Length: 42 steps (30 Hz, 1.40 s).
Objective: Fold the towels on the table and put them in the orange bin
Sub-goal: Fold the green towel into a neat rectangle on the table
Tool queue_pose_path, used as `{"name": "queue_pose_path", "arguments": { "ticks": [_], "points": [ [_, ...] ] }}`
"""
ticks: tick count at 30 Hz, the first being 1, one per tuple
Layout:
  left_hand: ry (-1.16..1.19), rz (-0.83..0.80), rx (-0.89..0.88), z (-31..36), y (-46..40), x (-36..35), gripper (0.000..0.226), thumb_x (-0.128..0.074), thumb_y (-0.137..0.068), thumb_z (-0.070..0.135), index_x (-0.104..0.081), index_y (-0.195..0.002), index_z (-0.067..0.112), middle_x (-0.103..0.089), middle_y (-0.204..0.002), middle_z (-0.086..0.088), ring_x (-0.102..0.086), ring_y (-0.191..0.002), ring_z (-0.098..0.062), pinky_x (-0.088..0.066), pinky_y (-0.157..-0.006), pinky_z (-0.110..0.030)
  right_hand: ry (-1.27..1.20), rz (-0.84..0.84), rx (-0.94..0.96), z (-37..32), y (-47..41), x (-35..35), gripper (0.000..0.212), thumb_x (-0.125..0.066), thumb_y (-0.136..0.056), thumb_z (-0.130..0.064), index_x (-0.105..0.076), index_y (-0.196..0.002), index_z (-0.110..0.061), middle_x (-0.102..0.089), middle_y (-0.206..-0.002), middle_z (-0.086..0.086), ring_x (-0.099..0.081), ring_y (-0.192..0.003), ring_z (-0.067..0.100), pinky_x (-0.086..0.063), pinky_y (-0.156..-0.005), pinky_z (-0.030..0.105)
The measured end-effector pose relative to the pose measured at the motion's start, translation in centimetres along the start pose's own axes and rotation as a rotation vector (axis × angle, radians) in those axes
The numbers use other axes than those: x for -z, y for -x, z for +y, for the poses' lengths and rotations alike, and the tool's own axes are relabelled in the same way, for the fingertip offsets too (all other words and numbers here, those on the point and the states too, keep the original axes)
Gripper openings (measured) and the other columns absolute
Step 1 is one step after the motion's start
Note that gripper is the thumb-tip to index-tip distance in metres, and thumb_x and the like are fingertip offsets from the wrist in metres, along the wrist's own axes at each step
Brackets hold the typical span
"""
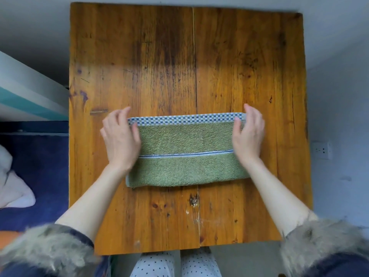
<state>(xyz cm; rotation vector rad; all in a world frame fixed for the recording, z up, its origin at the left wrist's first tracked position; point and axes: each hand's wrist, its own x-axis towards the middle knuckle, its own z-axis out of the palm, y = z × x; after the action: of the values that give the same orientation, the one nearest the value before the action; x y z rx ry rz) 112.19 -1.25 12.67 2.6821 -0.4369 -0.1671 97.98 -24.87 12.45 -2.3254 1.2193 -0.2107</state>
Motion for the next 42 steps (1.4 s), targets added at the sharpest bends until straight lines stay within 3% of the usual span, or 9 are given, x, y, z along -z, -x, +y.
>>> {"name": "queue_pose_path", "arguments": {
  "ticks": [3,6,12,27,32,34,36,39,42],
  "points": [
    [-0.106,-0.118,-0.316,2.6,3.3,-2.2,0.046,-0.054,-0.089,0.018,-0.046,-0.134,0.010,-0.042,-0.141,-0.019,-0.033,-0.134,-0.038,-0.026,-0.106,-0.053,0.155,-0.187,0.346,-1.1,4.1,-2.4,0.049,-0.035,-0.097,-0.024,-0.029,-0.145,-0.013,-0.024,-0.154,0.005,-0.018,-0.144,0.020,-0.011,-0.118,0.046],
    [-0.211,-0.228,-0.459,3.8,5.4,-5.4,0.052,-0.042,-0.093,0.039,-0.039,-0.141,0.019,-0.029,-0.152,-0.012,-0.021,-0.141,-0.035,-0.014,-0.112,-0.057,0.230,-0.255,0.460,-0.9,6.4,-4.8,0.051,-0.030,-0.098,-0.029,-0.029,-0.145,-0.012,-0.021,-0.155,0.007,-0.012,-0.144,0.021,-0.006,-0.117,0.050],
    [-0.281,-0.192,-0.435,0.6,6.0,-7.1,0.056,-0.030,-0.096,0.050,-0.028,-0.146,0.025,-0.022,-0.155,-0.004,-0.014,-0.144,-0.023,-0.007,-0.116,-0.049,0.397,-0.215,0.464,3.2,4.7,-4.8,0.062,-0.028,-0.095,-0.052,-0.022,-0.148,-0.019,-0.015,-0.156,0.008,-0.011,-0.145,0.022,-0.005,-0.118,0.042],
    [-0.206,-0.150,-0.229,-2.4,3.4,-5.5,0.058,-0.026,-0.095,0.044,-0.021,-0.148,0.022,-0.011,-0.157,-0.010,-0.004,-0.145,-0.030,-0.002,-0.115,-0.051,0.404,-0.138,0.303,3.5,1.8,-4.1,0.063,-0.023,-0.097,-0.048,-0.009,-0.150,-0.017,-0.001,-0.158,0.010,0.004,-0.146,0.023,0.007,-0.117,0.038],
    [0.034,-0.158,-0.277,-2.9,3.6,-4.0,0.046,-0.038,-0.098,0.018,-0.034,-0.144,0.013,-0.018,-0.155,-0.012,-0.007,-0.144,-0.031,-0.008,-0.116,-0.050,0.438,-0.148,0.266,1.6,3.1,-3.8,0.061,-0.026,-0.098,-0.041,-0.005,-0.150,-0.017,0.002,-0.158,0.011,0.006,-0.146,0.025,0.009,-0.116,0.047],
    [0.121,-0.037,-0.198,-3.3,4.6,-3.1,0.041,-0.045,-0.094,0.004,-0.045,-0.135,0.005,-0.036,-0.146,-0.017,-0.027,-0.138,-0.034,-0.023,-0.111,-0.046,0.418,-0.168,0.317,-0.2,5.0,-4.0,0.060,-0.023,-0.098,-0.042,-0.002,-0.149,-0.020,0.005,-0.158,0.007,0.008,-0.145,0.023,0.012,-0.115,0.045],
    [0.098,0.085,0.000,-3.5,5.7,-2.3,0.033,-0.053,-0.089,0.008,-0.055,-0.123,0.008,-0.053,-0.125,-0.016,-0.045,-0.119,-0.033,-0.031,-0.093,-0.041,0.402,-0.223,0.415,-2.1,7.3,-4.9,0.059,-0.019,-0.097,-0.044,0.001,-0.148,-0.023,0.008,-0.156,0.003,0.008,-0.145,0.021,0.015,-0.114,0.045],
    [0.105,0.018,0.321,-3.8,6.1,-1.7,0.028,-0.061,-0.086,0.032,-0.060,-0.109,0.016,-0.057,-0.109,-0.008,-0.045,-0.107,-0.028,-0.026,-0.084,-0.037,0.393,-0.310,0.499,-4.0,9.6,-7.1,0.058,-0.023,-0.096,-0.046,-0.007,-0.148,-0.025,0.002,-0.156,0.002,0.006,-0.145,0.019,0.012,-0.115,0.048],
    [0.104,-0.075,0.436,-4.1,5.6,-1.3,0.031,-0.061,-0.085,0.043,-0.063,-0.104,0.018,-0.057,-0.108,-0.005,-0.043,-0.109,-0.026,-0.026,-0.088,-0.039,0.428,-0.323,0.485,-3.9,9.9,-8.3,0.059,-0.026,-0.096,-0.049,-0.010,-0.149,-0.026,0.002,-0.157,0.000,0.009,-0.144,0.017,0.009,-0.115,0.052]
  ]
}}
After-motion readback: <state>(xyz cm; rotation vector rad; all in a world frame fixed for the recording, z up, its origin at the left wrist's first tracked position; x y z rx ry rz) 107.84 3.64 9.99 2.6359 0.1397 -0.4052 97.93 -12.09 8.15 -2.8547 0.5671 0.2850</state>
